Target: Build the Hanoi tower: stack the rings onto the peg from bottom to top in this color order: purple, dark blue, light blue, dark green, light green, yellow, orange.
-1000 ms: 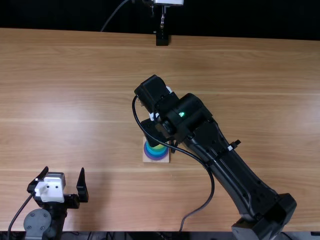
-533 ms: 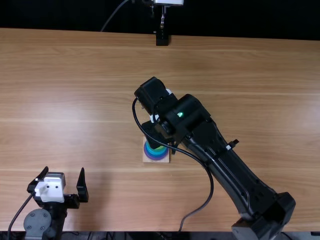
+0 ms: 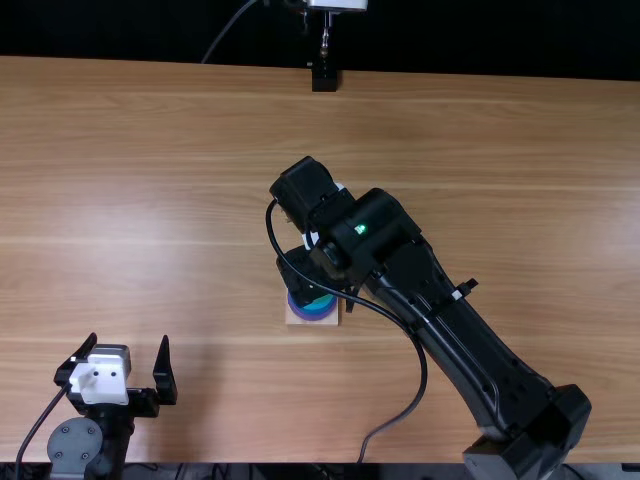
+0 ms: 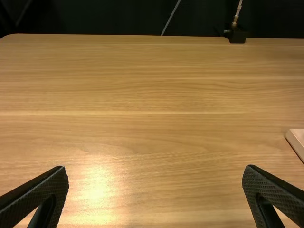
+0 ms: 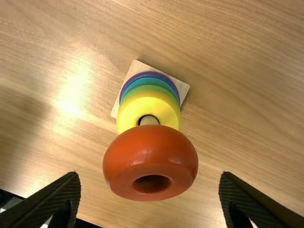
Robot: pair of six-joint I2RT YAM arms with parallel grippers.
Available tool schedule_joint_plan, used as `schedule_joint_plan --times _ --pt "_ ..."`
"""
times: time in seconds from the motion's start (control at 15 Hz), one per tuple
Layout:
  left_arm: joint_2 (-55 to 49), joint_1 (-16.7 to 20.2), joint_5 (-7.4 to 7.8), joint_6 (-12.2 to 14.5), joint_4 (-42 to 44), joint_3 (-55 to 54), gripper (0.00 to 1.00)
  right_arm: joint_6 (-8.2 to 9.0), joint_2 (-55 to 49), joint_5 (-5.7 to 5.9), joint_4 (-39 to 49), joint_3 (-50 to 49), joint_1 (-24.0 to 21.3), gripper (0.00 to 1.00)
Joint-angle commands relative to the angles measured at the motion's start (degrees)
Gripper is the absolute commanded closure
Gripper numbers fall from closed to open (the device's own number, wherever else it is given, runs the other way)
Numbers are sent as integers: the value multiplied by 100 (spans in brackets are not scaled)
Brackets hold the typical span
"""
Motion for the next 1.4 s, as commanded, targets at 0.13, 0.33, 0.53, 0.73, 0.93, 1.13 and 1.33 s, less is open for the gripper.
schedule_joint_plan --times 0.13,0.33,0.53,0.73,0.93,1.13,1.33 --pt "-67 22 -49 19 -458 -600 0 12 68 14 -5 66 11 0" --pt "-67 22 -49 8 -458 -600 0 12 68 24 -16 549 2 0" --pt "-67 22 -49 19 -458 -600 0 23 42 67 -5 1129 11 39" --pt "-67 22 -49 8 -458 -600 0 -9 24 77 -100 1138 20 90" --pt "-67 22 -49 19 -458 -600 0 -93 16 77 -111 1085 37 100" --pt "-67 22 -49 8 -458 -600 0 -114 16 88 -142 1059 46 100" --pt "-67 22 -49 8 -458 -600 0 -83 16 77 -416 857 46 100"
